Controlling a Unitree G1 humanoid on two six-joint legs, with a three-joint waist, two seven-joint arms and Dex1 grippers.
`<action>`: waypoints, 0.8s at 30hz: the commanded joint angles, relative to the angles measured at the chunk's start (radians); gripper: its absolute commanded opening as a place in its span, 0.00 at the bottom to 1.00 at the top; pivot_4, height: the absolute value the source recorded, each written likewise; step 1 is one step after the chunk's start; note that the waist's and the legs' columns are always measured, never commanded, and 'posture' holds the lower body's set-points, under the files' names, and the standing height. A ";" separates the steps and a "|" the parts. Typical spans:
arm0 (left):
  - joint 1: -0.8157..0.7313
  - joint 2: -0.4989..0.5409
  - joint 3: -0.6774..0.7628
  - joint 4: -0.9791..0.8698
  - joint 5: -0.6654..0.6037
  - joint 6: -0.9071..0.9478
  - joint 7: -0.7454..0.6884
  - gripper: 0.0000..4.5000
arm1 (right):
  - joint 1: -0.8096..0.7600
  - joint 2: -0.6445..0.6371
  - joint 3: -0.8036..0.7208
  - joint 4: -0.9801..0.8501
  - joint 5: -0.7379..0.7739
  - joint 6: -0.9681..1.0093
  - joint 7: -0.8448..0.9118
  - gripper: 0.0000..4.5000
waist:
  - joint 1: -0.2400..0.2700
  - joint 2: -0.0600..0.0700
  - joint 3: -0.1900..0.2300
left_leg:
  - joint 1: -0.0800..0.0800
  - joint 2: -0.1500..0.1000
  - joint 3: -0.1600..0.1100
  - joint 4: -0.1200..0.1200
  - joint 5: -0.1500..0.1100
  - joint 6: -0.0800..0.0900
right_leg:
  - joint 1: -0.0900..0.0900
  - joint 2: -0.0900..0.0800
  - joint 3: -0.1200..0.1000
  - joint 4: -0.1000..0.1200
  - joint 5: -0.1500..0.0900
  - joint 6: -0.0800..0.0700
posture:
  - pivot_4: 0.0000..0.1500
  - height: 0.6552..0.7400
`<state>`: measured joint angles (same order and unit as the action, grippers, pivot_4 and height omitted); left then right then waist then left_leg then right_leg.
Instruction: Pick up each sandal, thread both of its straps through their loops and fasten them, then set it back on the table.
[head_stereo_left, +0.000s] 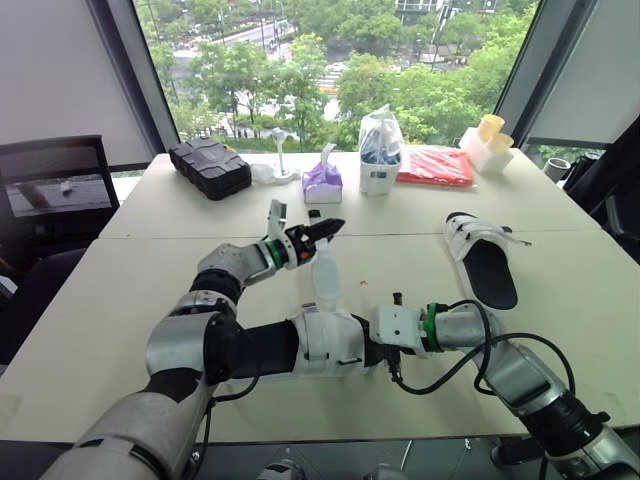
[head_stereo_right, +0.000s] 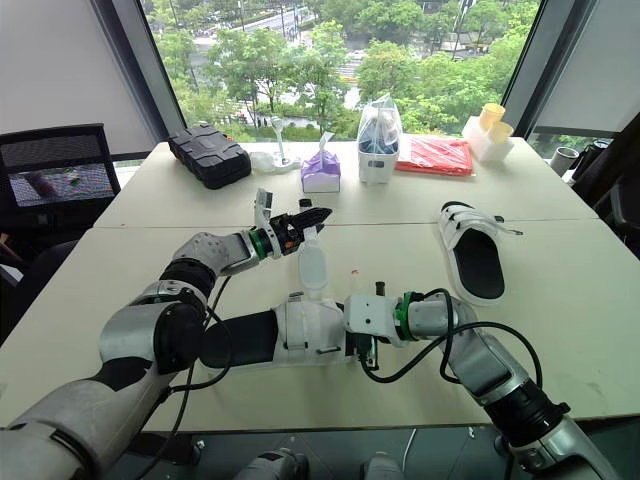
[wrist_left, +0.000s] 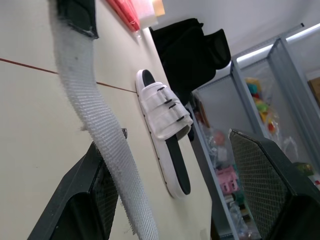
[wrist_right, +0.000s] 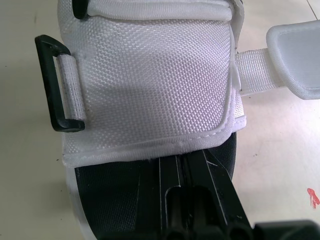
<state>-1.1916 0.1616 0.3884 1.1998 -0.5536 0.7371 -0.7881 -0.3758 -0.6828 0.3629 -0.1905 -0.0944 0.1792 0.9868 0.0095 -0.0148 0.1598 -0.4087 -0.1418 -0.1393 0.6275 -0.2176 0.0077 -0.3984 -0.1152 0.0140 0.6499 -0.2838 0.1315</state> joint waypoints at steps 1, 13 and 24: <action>-0.031 0.013 0.017 -0.013 -0.001 -0.013 -0.013 0.63 | 0.008 -0.008 0.009 0.030 -0.033 0.016 -0.004 0.00 | 0.000 0.000 0.000 | 0.000 0.000 0.000 0.000 0.000 0.000 | 0.000 0.000 0.000 0.000 0.000 0.000 | 1.00 1.00; 0.043 0.040 -0.160 -0.278 0.035 0.082 -0.279 0.01 | 0.007 -0.009 0.012 0.032 -0.033 0.011 -0.001 0.00 | -0.003 0.000 0.000 | 0.000 0.000 0.000 0.000 0.000 0.000 | 0.000 0.000 0.000 0.000 0.000 0.000 | 1.00 1.00; 0.399 0.157 -0.537 -1.146 -0.002 0.075 -0.535 0.01 | 0.002 -0.006 0.026 0.043 -0.030 0.000 0.006 0.00 | -0.007 0.001 -0.001 | 0.000 0.000 0.000 0.000 0.000 -0.001 | 0.001 -0.001 0.003 0.000 0.000 -0.001 | 1.00 1.00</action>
<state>-0.7988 0.3099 -0.1333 0.1290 -0.5416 0.8516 -1.3025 -0.3883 -0.6821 0.3749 -0.1785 -0.0956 0.1667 0.9891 0.0023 -0.0138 0.1593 -0.4081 -0.1413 -0.1394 0.6276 -0.2175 0.0073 -0.3974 -0.1165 0.0165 0.6499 -0.2837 0.1310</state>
